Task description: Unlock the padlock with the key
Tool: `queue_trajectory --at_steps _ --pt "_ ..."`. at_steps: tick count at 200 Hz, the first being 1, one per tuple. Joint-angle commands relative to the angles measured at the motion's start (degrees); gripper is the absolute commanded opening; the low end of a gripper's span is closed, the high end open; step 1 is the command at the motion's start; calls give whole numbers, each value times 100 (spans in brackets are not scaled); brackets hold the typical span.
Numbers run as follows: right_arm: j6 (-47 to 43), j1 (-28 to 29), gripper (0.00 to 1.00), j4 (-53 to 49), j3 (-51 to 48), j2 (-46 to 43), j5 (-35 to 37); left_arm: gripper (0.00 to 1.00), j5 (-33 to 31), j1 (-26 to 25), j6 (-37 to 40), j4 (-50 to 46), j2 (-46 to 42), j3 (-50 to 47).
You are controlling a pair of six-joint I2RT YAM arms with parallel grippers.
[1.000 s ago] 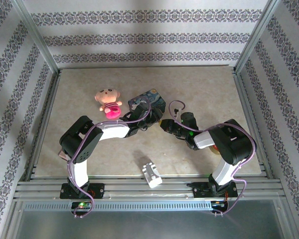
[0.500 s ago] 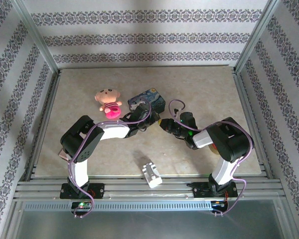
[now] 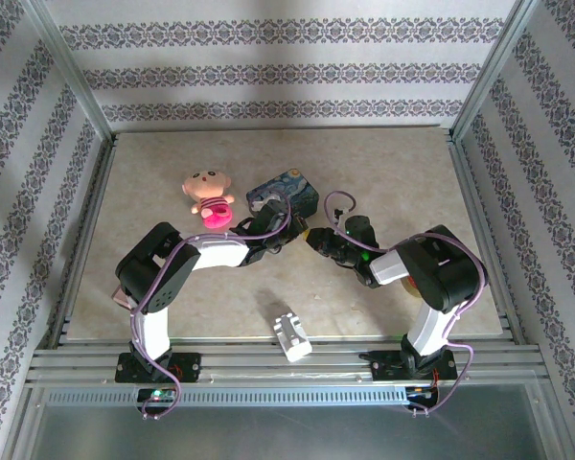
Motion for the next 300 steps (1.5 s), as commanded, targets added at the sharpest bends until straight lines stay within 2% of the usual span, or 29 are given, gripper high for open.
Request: queue_trajectory --at_steps 1,48,155,187,201,240,270,300 --pt "-69 96 10 196 -41 -299 18 0 171 -60 118 -2 -228 -131" --pt "-168 9 25 45 -132 -505 36 0 156 -68 134 17 -302 -208" --pt "-334 -53 21 -121 -132 -465 135 0 140 -68 -117 171 -354 -331" --pt "-807 -89 24 -1022 -49 -835 369 22 -62 -55 -76 -96 -700 -485" --pt "-1121 -80 25 -1690 82 -1063 538 39 -183 -51 30 -384 -854 -442" --pt "-1591 -194 28 -2980 334 -1657 910 65 -156 -60 422 -1071 -737 19" --pt "-1835 -238 29 -3674 461 -2047 1204 70 121 -68 529 -1231 -338 362" --pt "-1982 -271 32 -4293 548 -2336 1442 69 208 -77 591 -1318 19 607"
